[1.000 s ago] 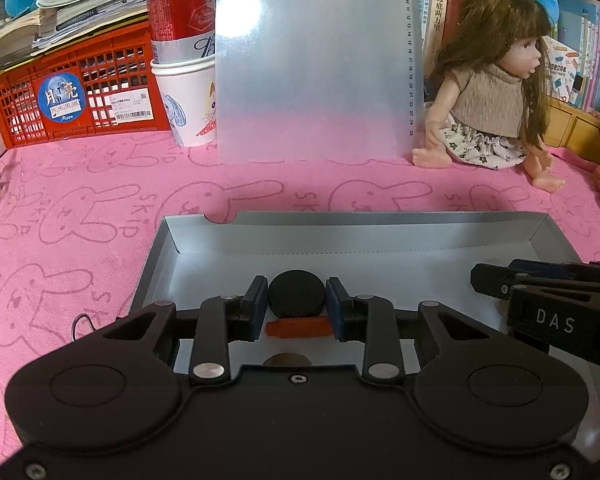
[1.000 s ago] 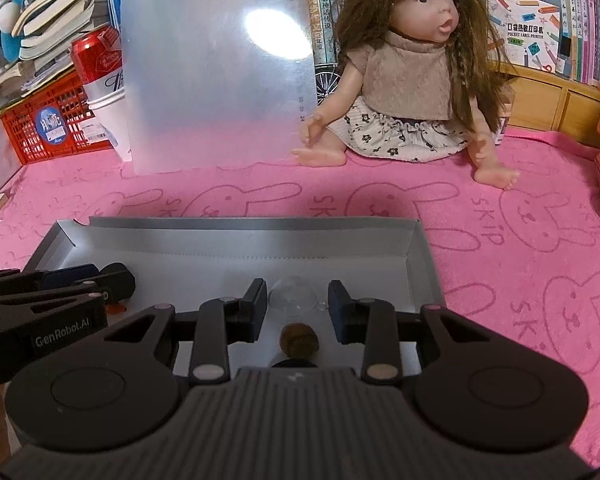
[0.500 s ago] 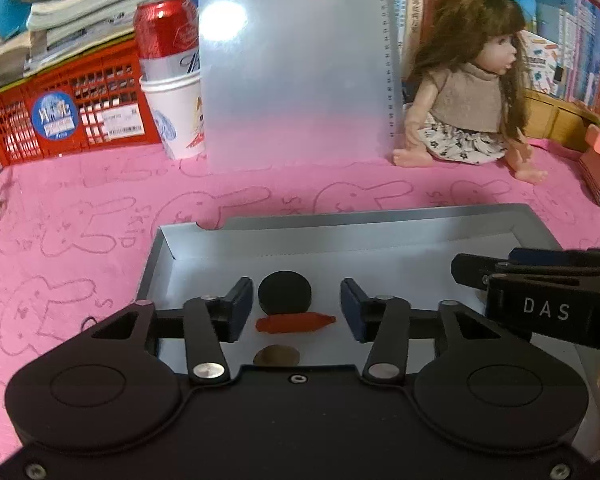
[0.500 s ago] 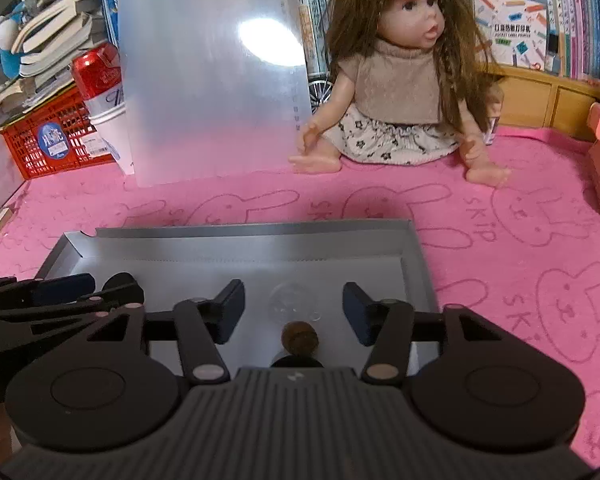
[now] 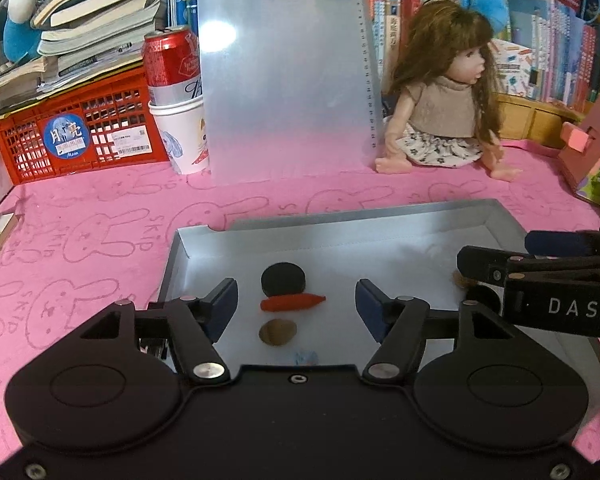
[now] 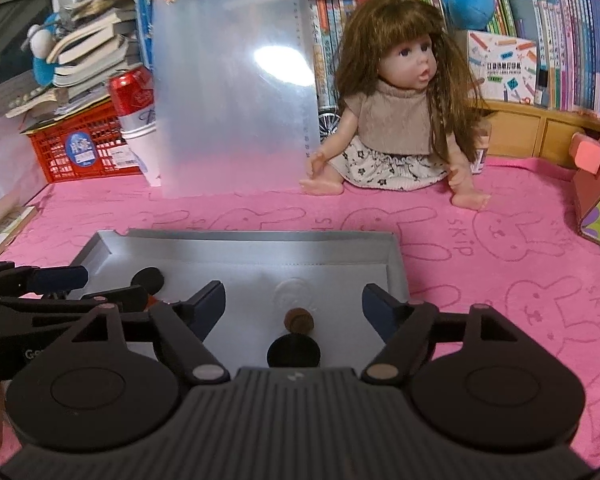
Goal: Organize rigid objects
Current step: 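Open the right tool to release the dome while the left releases the black lid, then withdraw both open tools from the box toward the table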
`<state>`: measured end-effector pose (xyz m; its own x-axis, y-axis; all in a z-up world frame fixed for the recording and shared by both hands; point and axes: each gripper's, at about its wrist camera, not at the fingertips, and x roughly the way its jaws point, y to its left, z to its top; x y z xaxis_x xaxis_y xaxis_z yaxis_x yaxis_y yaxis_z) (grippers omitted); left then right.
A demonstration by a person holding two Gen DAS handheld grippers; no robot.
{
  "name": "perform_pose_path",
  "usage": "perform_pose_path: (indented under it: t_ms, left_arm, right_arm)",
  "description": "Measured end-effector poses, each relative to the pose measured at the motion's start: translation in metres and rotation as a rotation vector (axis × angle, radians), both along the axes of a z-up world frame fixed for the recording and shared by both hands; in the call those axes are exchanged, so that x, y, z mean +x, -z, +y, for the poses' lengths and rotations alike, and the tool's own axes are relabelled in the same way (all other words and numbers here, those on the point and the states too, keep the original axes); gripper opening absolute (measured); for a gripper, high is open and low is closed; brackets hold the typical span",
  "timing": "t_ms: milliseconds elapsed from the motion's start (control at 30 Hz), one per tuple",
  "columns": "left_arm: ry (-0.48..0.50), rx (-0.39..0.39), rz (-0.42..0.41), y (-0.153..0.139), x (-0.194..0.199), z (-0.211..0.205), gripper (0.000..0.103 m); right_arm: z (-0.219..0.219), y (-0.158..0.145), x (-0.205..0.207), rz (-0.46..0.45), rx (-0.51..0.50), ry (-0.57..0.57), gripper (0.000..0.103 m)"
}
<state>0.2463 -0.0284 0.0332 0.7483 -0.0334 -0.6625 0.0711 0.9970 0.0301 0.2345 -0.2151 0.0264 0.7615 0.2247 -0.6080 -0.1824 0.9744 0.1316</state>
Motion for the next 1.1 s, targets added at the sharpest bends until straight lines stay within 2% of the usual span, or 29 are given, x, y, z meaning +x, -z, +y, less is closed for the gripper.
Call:
perform_pose_path:
  t_ms: [633,767,933,1100]
  left_arm:
    - [0.094,-0.011,-0.061,-0.017,-0.083,-0.001,0.068]
    - [0.112,-0.026,-0.071,-0.019,-0.102,-0.002,0.069]
    - [0.14,-0.053,-0.069,-0.018,-0.128,-0.003,0.07]
    - [0.174,-0.04,-0.056,-0.012,-0.151,-0.007,0.071]
  right_arm:
    - [-0.009,-0.013,-0.081,-0.102,-0.03,-0.108,0.09]
    - [-0.011,-0.015,-0.102,-0.149,-0.028,-0.132,0.091]
    - [-0.016,-0.013,-0.127,-0.18,-0.013,-0.158,0.092]
    - [-0.023,-0.005,-0.148,-0.182,-0.029,-0.177,0.093]
